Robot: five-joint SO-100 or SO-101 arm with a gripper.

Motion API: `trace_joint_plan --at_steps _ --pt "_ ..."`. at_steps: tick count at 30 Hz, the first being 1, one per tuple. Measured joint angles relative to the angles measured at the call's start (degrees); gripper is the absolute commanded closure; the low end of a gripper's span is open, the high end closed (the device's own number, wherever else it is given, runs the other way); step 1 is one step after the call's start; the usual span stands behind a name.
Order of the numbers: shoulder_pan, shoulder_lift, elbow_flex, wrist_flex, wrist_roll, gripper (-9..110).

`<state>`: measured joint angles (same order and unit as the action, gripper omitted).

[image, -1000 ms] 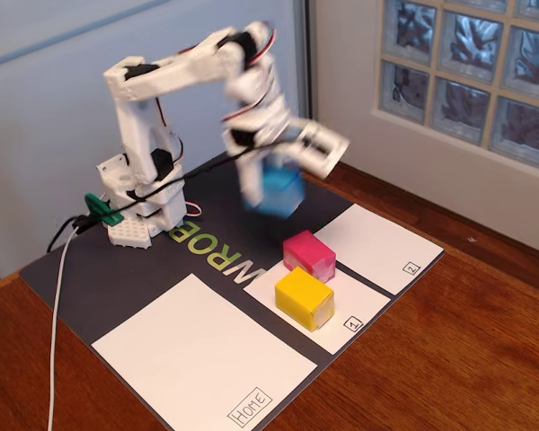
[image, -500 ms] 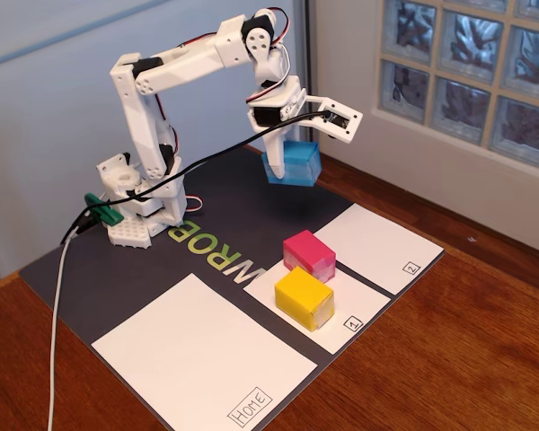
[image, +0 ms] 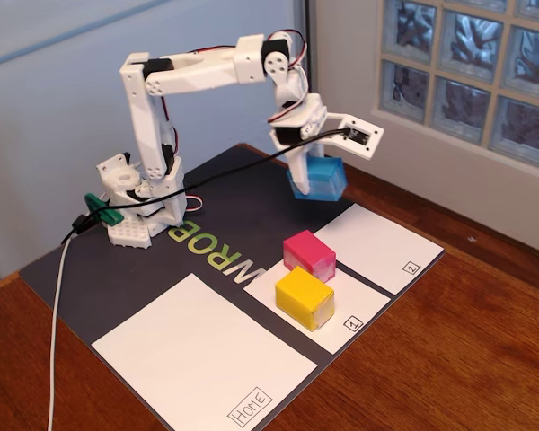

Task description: Move box blue to zone 2

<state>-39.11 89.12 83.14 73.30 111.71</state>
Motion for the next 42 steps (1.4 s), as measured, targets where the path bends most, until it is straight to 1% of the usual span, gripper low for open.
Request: trace_joint_plan --at_steps 7,18,28,33,42 --pt "-1.05 -4.31 0.0 -6.59 3.52 102" --pt "-2.29 -10.02 0.0 -12.74 6.24 102" --pt "0.44 -14.06 0.0 -18.98 6.42 102" --pt "0.97 -17.31 0.0 -24.96 6.24 102" --pt "1.05 -22.32 -1.14 -27.6 4.66 100"
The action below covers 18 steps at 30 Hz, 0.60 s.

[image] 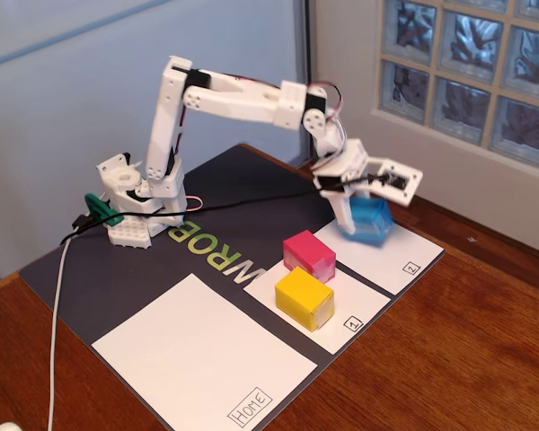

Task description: Move box blue to zone 2

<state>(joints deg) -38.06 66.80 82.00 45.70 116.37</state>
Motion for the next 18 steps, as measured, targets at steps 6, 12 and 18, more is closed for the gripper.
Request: trace_joint_plan --at_steps 6,12,18 --pt "0.53 -2.64 -5.45 2.11 -3.43 99" --pt "1.23 -5.98 -13.45 6.15 -6.77 100" --pt "3.43 -8.09 -16.96 6.42 -6.86 102"
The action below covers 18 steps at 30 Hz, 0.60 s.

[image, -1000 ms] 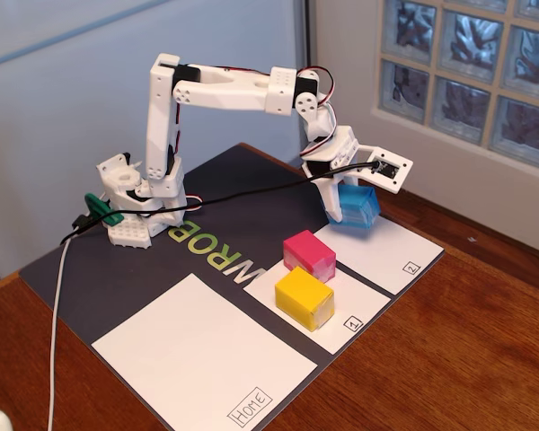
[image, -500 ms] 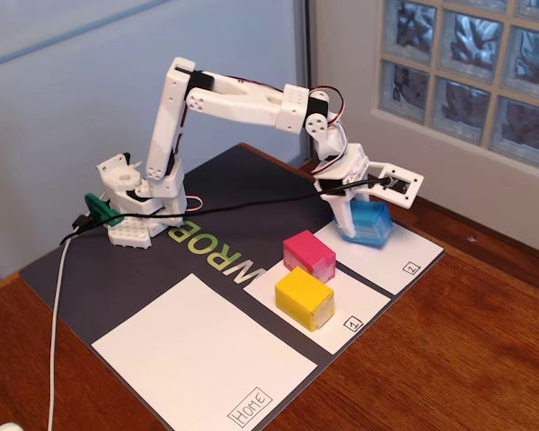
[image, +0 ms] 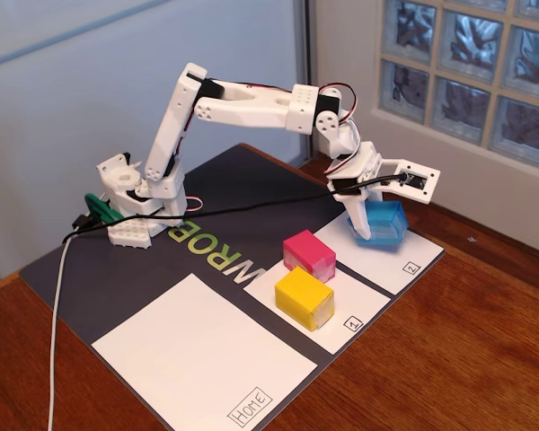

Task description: Move box blue to zone 2

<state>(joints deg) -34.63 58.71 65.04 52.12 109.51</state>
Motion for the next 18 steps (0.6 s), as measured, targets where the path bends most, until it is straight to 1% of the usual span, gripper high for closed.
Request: trace_joint_plan --at_steps 7,18 --pt "1.41 -2.99 -5.45 0.09 -0.97 102" --pt "1.14 -4.22 -5.54 1.58 -1.05 102"
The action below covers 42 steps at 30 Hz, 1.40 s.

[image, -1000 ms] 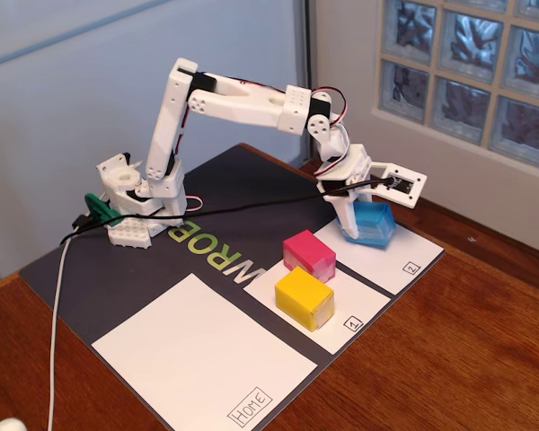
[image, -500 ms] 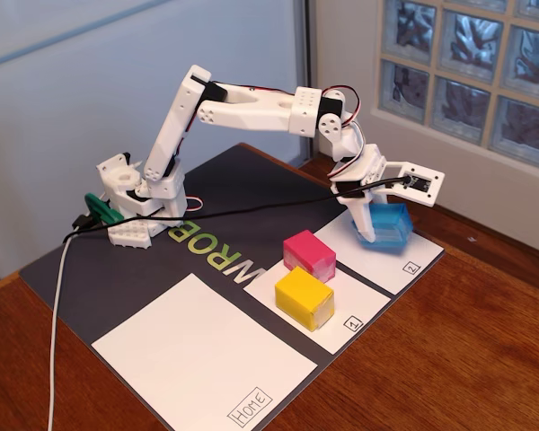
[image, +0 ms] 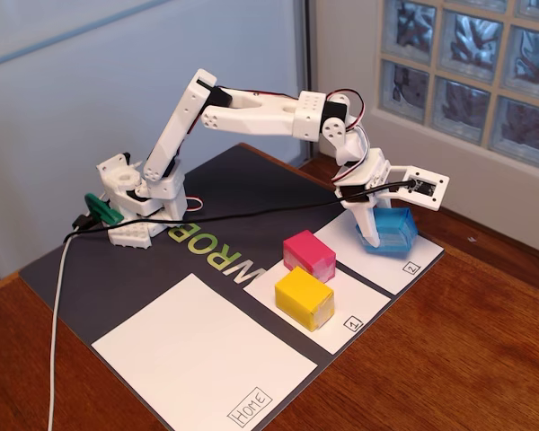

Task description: Move box blue to zone 2

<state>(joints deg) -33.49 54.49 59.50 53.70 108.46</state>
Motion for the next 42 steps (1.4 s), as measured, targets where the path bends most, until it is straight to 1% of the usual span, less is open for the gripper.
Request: trace_joint_plan --at_steps 12,23,31,33,37,39,42 --pt "-0.97 0.35 5.89 -0.62 0.09 102" --pt "-0.79 0.26 6.86 0.09 -0.44 102" --pt "-0.18 0.62 6.86 -1.05 3.08 101" --pt "-0.09 0.7 6.86 -1.14 3.52 95" --pt "-0.09 0.79 6.86 -1.14 4.04 87" --pt "-0.09 0.88 6.94 -0.53 4.04 81" --pt "-0.09 1.05 6.94 -0.09 2.64 68"
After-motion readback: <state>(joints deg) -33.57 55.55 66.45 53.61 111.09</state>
